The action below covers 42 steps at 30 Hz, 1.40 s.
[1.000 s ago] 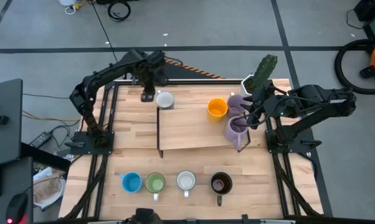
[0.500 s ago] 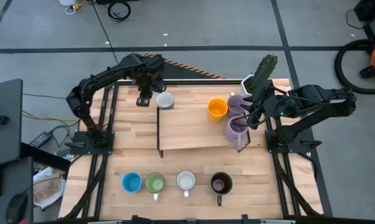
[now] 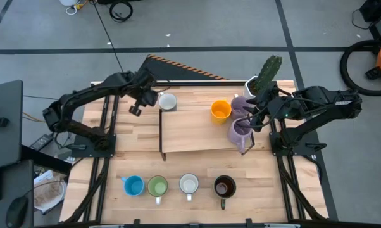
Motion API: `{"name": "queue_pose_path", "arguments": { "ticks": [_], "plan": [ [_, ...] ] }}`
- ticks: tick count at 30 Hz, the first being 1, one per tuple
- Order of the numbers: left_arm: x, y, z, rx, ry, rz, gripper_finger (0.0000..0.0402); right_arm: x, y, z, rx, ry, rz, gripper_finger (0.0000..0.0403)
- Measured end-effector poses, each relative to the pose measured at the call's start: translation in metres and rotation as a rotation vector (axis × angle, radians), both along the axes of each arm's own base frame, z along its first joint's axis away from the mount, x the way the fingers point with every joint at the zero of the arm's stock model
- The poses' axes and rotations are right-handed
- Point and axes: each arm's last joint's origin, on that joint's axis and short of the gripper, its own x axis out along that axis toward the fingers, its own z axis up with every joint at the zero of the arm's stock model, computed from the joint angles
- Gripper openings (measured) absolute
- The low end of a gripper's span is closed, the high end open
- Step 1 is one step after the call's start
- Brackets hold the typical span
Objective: Place coffee mugs
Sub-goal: Put the blue mug on the shelf
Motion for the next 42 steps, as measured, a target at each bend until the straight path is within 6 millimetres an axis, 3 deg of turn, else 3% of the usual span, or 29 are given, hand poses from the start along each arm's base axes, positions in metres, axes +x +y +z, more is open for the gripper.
{"name": "queue_pose_path", "arguments": {
  "ticks": [6, 13, 30, 42],
  "plan": [
    [0.007, -0.009, -0.017, 0.081, 0.041, -0.237, 0.0108, 0.000, 0.000, 0.000, -0.003, 0.002, 0.003, 0.0135],
    [0.016, -0.009, -0.021, 0.158, -0.007, -0.285, 0.0144, 0.000, 0.000, 0.000, 0.001, 0.000, 0.000, 0.0135],
    [0.027, 0.002, -0.046, 0.052, 0.004, -0.292, 0.0142, 0.000, 0.000, 0.000, 0.002, 0.000, -0.001, 0.0135],
    [0.027, 0.008, -0.046, 0.032, -0.039, -0.258, 0.0141, 0.000, 0.000, 0.000, 0.002, -0.001, -0.001, 0.0135]
  ]
}}
